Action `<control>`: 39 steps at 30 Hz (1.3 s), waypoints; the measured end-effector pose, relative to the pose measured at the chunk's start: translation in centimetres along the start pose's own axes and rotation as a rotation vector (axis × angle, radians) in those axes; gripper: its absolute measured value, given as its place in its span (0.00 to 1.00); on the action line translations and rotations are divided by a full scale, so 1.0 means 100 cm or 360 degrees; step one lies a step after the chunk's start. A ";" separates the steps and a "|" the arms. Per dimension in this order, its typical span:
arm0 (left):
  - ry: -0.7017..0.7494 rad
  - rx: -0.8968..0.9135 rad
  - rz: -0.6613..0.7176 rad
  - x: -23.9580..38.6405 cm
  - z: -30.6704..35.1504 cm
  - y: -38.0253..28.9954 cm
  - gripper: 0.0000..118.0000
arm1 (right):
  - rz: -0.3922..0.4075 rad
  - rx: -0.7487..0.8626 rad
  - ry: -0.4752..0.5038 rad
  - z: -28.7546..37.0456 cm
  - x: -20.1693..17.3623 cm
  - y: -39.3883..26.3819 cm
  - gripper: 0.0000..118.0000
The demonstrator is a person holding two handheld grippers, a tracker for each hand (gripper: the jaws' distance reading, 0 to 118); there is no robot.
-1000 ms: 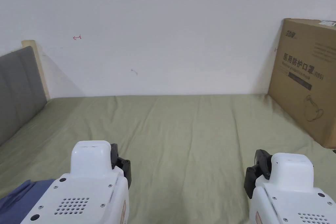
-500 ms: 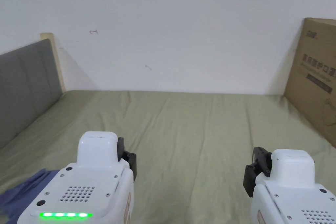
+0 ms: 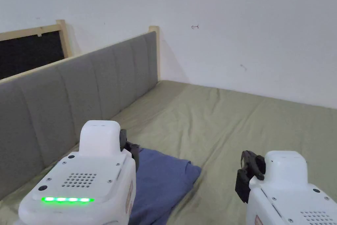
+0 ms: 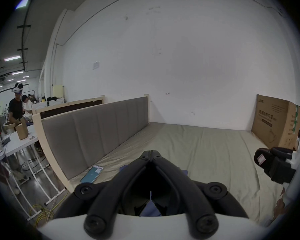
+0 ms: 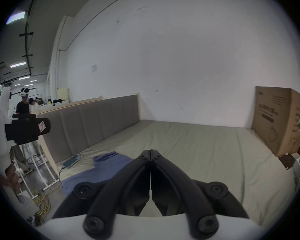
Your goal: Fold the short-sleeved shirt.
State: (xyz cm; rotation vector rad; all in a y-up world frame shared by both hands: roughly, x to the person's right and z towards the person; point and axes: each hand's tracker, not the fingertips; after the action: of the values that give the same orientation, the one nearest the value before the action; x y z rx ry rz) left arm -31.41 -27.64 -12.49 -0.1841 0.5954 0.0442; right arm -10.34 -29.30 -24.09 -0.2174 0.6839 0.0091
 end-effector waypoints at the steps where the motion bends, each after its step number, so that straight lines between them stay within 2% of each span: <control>1: 0.0011 -0.0011 0.0009 -0.004 -0.002 -0.001 0.00 | 0.0008 -0.0015 0.0010 -0.002 -0.003 -0.001 0.00; 7: 0.0035 -0.0232 0.0052 -0.013 -0.041 -0.023 0.00 | 0.0038 -0.0073 0.0004 -0.004 -0.006 -0.005 0.00; 11: -0.0118 -0.0521 0.0239 -0.016 -0.096 -0.058 0.00 | -0.0014 -0.0145 0.0022 -0.013 0.008 -0.014 0.00; 15: -0.0086 -0.0860 0.0136 -0.005 -0.160 -0.101 0.00 | -0.0015 -0.0215 0.0006 -0.024 0.021 -0.027 0.00; 18: -0.0106 -0.1076 0.0150 -0.002 -0.204 -0.137 0.00 | -0.0007 -0.0264 -0.0006 -0.032 0.030 -0.035 0.00; 21: -0.0114 -0.1227 0.0064 0.005 -0.227 -0.161 0.02 | -0.0002 -0.0314 -0.0028 -0.038 0.038 -0.043 0.00; 23: -0.0115 -0.1232 0.0067 0.009 -0.230 -0.167 0.38 | -0.0011 -0.0345 -0.0051 -0.042 0.043 -0.048 0.00; 25: -0.0131 -0.1287 0.0069 0.013 -0.234 -0.170 0.57 | -0.0036 -0.0384 -0.0064 -0.046 0.049 -0.053 0.00; 26: -0.0152 -0.1297 0.0071 0.013 -0.233 -0.172 0.84 | -0.0054 -0.0405 -0.0073 -0.049 0.053 -0.056 0.00; 27: -0.0156 -0.1283 0.0078 0.015 -0.233 -0.174 0.99 | -0.0071 -0.0425 -0.0075 -0.050 0.056 -0.059 0.00; 30: -0.0132 -0.1286 0.0078 0.022 -0.239 -0.180 0.98 | -0.0107 -0.0467 -0.0066 -0.053 0.063 -0.065 0.00; 32: -0.0203 -0.1351 0.0111 0.030 -0.245 -0.193 0.98 | -0.0106 -0.0491 -0.0083 -0.053 0.063 -0.069 0.00; 34: -0.0231 -0.1513 0.0016 0.038 -0.253 -0.212 0.95 | -0.0117 -0.0515 -0.0094 -0.055 0.067 -0.072 0.00; 35: -0.0122 -0.1487 -0.0152 0.045 -0.250 -0.217 0.95 | -0.0134 -0.0521 -0.0093 -0.055 0.070 -0.074 0.00; 36: -0.0147 -0.1365 -0.0137 0.050 -0.245 -0.211 0.94 | -0.0152 -0.0526 -0.0089 -0.053 0.070 -0.074 0.00; 39: -0.0137 -0.1432 -0.0057 0.045 -0.246 -0.196 0.70 | -0.0173 -0.0536 -0.0102 -0.053 0.074 -0.076 0.00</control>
State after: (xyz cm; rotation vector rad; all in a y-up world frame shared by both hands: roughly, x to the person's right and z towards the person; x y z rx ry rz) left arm -39.50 -51.55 -31.86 -1.0595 0.4514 0.2848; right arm -7.29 -38.30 -31.22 -0.5754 0.6034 0.0269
